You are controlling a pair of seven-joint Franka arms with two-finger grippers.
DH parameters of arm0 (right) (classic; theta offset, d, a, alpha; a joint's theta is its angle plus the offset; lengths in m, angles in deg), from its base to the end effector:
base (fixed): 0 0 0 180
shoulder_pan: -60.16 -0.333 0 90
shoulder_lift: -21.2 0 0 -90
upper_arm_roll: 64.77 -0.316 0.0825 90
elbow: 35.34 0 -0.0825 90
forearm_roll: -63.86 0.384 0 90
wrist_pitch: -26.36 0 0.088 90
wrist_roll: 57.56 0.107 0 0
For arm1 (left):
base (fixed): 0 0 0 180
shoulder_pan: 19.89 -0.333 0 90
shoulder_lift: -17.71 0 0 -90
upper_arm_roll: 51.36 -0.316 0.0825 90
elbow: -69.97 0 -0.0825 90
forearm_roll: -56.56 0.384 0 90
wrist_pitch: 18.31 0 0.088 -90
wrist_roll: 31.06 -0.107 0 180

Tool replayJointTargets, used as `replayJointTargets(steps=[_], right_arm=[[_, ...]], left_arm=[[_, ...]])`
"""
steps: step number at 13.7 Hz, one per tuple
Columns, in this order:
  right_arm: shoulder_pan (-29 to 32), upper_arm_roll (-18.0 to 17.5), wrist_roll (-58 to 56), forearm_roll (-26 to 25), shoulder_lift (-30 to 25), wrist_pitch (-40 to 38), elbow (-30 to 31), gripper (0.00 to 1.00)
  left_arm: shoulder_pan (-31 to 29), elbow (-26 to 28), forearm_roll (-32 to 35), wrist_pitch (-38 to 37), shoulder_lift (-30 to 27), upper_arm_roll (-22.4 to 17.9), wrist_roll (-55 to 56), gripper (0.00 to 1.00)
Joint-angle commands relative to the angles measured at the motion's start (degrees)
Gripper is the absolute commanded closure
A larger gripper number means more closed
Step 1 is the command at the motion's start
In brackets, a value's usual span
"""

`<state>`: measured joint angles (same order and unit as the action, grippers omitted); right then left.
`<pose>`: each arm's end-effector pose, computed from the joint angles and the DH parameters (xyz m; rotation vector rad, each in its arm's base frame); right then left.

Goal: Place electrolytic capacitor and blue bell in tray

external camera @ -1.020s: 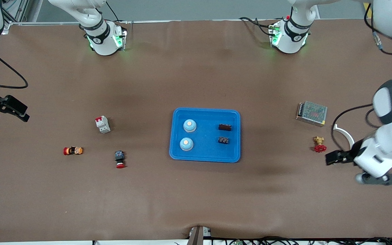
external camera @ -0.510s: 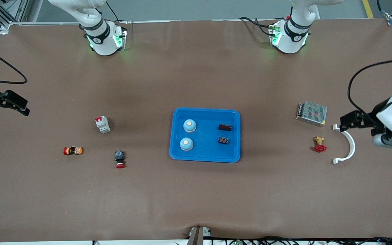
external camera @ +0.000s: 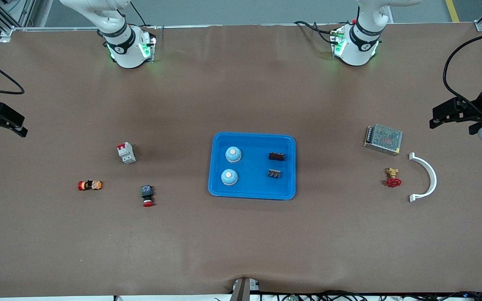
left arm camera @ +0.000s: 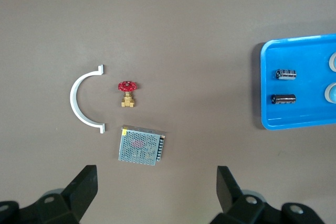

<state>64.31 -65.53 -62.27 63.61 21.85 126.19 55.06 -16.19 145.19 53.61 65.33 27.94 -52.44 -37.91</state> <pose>0.5738 -0.0344 0.6312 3.1173 0.0365 0.2383 0.5972 -0.0345 0.6325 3.0810 -0.2632 -0.0461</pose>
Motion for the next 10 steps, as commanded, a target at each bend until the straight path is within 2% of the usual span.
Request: replayJointTargets(steps=[1,2,4,5,6,10], right_arm=[[0.2,-0.5,2.1,0.3,-0.9,-1.1,0.0,0.0],[-0.3,-0.5,2.2,0.3,-0.9,-1.1,0.1,0.0],[-2.2,0.1,2.3,0.3,-0.8,-1.0,0.2,0.0],[-4.6,2.7,2.4,0.3,-0.9,-1.1,0.2,0.0],[-5.7,4.0,2.4,0.3,-0.8,-1.0,0.1,0.0],[-4.1,3.9,2.3,0.3,-0.6,-0.7,0.1,0.0]], left_arm=[[0.8,4.2,-0.9,1.0,-2.9,-0.5,-1.0,0.0],[1.1,5.4,-0.9,2.6,-3.8,-0.5,-1.1,0.0],[1.8,11.2,-0.9,8.3,-6.8,-0.7,-1.1,0.0],[2.0,13.2,-0.9,9.3,-7.7,-0.7,-1.1,0.0],[2.2,13.3,-0.9,9.2,-7.7,-0.7,-1.1,0.0],[1.2,15.7,1.1,9.4,-8.4,0.2,-1.1,0.0]])
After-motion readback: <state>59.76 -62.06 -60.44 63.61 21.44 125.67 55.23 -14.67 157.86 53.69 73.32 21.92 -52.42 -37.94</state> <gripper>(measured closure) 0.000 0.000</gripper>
